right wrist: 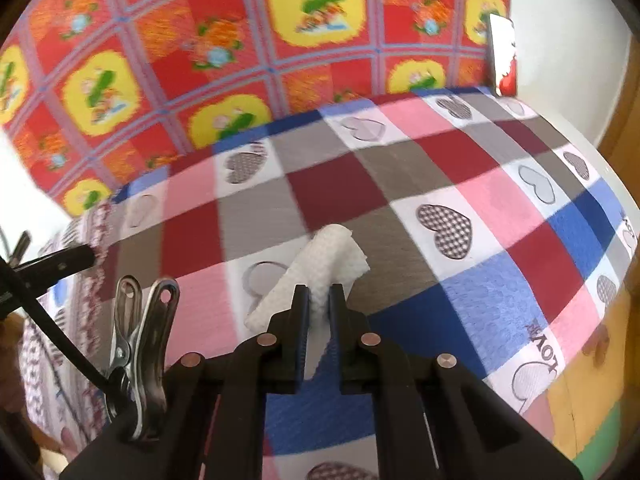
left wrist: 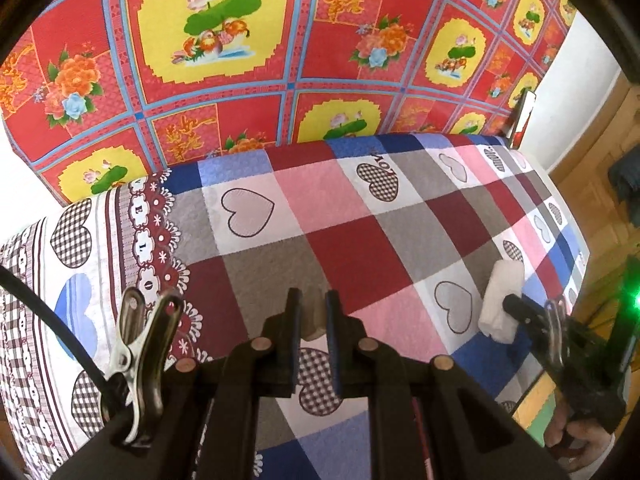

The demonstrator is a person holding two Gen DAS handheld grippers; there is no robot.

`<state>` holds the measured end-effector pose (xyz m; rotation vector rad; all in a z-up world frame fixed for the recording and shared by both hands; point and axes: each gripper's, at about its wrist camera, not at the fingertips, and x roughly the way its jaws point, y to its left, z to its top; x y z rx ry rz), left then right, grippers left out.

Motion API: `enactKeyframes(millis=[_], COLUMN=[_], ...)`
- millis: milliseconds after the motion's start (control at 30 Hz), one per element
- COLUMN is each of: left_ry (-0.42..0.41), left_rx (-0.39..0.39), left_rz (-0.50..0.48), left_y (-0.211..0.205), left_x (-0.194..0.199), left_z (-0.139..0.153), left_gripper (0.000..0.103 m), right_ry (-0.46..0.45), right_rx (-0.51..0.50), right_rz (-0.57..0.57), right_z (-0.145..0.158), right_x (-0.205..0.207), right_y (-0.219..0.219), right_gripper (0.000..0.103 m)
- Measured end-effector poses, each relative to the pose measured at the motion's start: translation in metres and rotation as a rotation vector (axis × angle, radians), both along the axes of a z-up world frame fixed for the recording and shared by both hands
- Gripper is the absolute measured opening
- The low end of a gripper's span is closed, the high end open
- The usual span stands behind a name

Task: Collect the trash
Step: 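Carry the beige piece and paper towel in both tools to the bucket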

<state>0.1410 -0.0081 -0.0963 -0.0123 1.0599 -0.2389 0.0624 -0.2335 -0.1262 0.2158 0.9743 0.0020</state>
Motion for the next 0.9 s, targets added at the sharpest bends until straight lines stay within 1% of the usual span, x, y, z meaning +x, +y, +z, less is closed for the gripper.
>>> enactKeyframes(millis=[267,467,633,900], left_ry=[-0.047,-0.088,-0.124,-0.158], left_rx=[0.003,0.02,0.025,0.029], left_rz=[0.023,0.06,0.094,0.149], left_y=[0.002,0.01,0.02,0.039], left_x=[-0.023,-0.053,-0.085,-0.132], left_z=[0.019,0.038,0.055,0.072], left_gripper=[0.012,0.012,0.012,0.012], right_ry=[-0.077,-0.131,-0.151,-0.177], right_rx=[0.016,0.038,0.042,0.033], right_rz=[0.104,0.169,0.221,0.317], right_z=[0.031,0.054,0.065,0.075], right_x=[-0.031,-0.06,-0.082,-0.111], right_y=[0.024,0.04,0.053,0.082], right_gripper=[0.011,0.011,0.011,0.011])
